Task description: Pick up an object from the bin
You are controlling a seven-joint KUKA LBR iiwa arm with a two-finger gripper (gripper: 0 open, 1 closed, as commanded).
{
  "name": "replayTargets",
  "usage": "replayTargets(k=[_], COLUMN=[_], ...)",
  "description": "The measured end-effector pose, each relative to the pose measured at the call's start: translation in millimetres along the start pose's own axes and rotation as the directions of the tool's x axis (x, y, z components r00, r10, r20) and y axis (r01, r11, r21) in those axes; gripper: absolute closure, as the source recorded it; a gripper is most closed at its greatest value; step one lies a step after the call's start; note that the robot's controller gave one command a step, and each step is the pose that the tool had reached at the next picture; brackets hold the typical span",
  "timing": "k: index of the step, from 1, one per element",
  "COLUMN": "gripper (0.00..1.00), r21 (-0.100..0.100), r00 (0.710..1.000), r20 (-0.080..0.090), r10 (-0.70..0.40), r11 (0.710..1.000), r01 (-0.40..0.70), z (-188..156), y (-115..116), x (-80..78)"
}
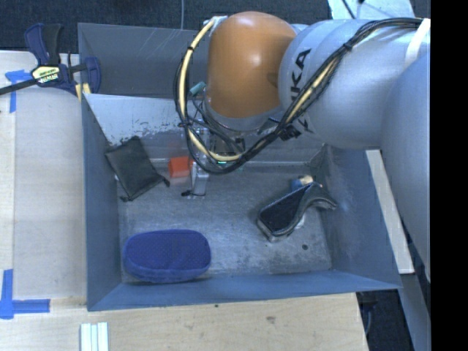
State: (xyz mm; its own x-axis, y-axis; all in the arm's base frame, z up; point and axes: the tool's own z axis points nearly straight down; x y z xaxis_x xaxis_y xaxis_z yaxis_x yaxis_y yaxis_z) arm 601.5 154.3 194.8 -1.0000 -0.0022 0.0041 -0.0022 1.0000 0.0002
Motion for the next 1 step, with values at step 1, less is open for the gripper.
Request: replayTargets(k=[1], gripper=[0.00], r21=[0.001], r00=[0.995], r20=[0.003], r10=[-0.101], r11=[0.995], r01=[0.101], z=[109.7], y=[-16.4], x=[-12.6])
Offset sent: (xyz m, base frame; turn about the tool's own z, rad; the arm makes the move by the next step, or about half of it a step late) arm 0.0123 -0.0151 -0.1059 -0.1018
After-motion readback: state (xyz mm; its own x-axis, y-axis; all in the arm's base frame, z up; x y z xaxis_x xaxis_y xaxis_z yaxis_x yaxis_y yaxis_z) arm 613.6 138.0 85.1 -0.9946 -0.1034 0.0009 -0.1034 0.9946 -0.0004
